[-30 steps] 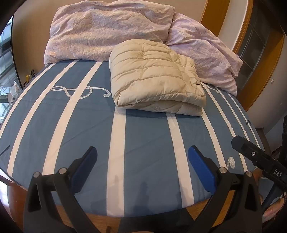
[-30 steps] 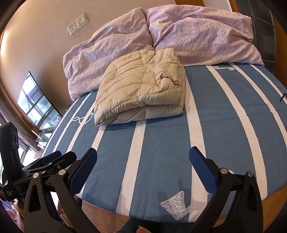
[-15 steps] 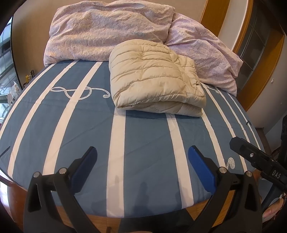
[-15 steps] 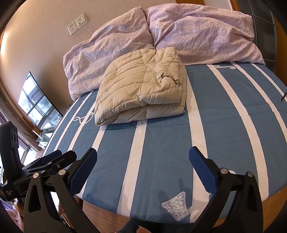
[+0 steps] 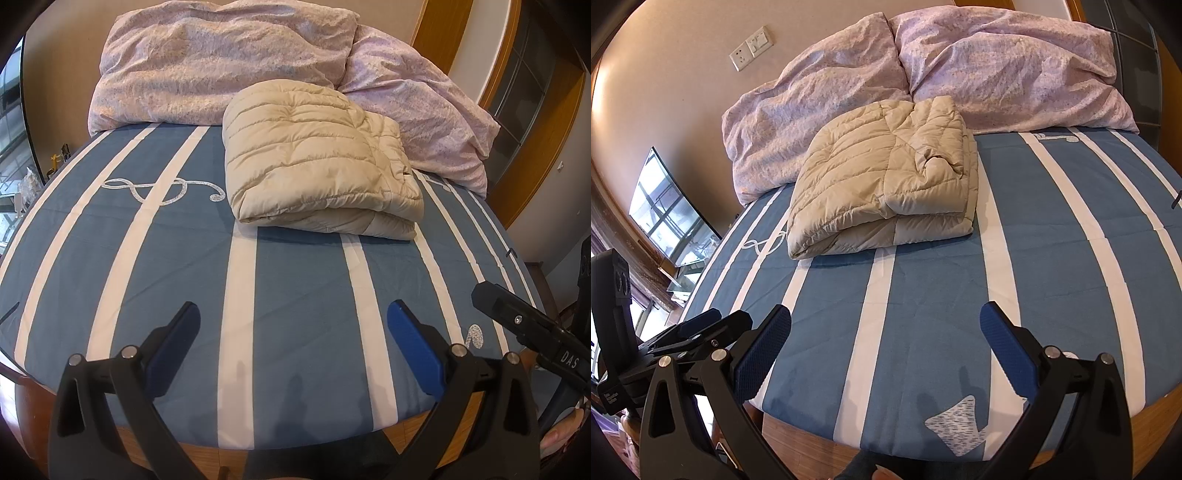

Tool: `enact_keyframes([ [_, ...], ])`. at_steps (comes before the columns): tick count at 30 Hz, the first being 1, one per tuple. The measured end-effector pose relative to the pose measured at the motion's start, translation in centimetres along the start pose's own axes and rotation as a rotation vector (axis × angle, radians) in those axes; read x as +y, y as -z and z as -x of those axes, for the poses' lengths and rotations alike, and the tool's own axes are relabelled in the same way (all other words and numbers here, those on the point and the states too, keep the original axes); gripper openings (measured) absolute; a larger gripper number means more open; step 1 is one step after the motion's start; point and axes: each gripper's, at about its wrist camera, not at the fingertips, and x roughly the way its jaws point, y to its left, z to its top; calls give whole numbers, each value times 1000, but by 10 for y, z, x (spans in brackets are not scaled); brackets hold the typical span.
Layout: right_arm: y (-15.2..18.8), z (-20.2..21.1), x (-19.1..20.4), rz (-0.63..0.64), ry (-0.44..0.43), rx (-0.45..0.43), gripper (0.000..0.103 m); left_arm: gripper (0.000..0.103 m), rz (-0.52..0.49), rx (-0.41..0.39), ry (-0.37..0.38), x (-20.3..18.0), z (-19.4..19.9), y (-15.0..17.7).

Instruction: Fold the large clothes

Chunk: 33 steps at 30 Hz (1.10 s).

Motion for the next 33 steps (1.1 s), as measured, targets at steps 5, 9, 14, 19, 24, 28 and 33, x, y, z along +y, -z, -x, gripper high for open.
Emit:
enact_keyframes([
  [5, 0, -1, 1, 3, -4, 3, 102, 101, 1, 4, 3, -3, -1, -1],
  [9, 0, -1, 2, 3, -3, 3, 102, 101, 1, 3, 3, -2, -1, -1],
  [14, -1, -1, 1, 2, -2, 2, 102, 101, 2, 4, 2, -2, -1, -1],
  [19, 0, -1, 2, 3, -2, 4, 102, 101, 3, 4, 2, -2, -2, -1],
  [24, -1, -2, 1, 5, -4, 6, 102, 101, 3, 9, 4, -3, -4, -1],
  [28, -1, -2, 0, 6, -5, 7, 102, 101, 3, 9, 3, -3, -4, 0],
  [33, -1, -2, 0, -1, -1, 8, 102, 101, -2, 9, 3, -3, -5, 0],
])
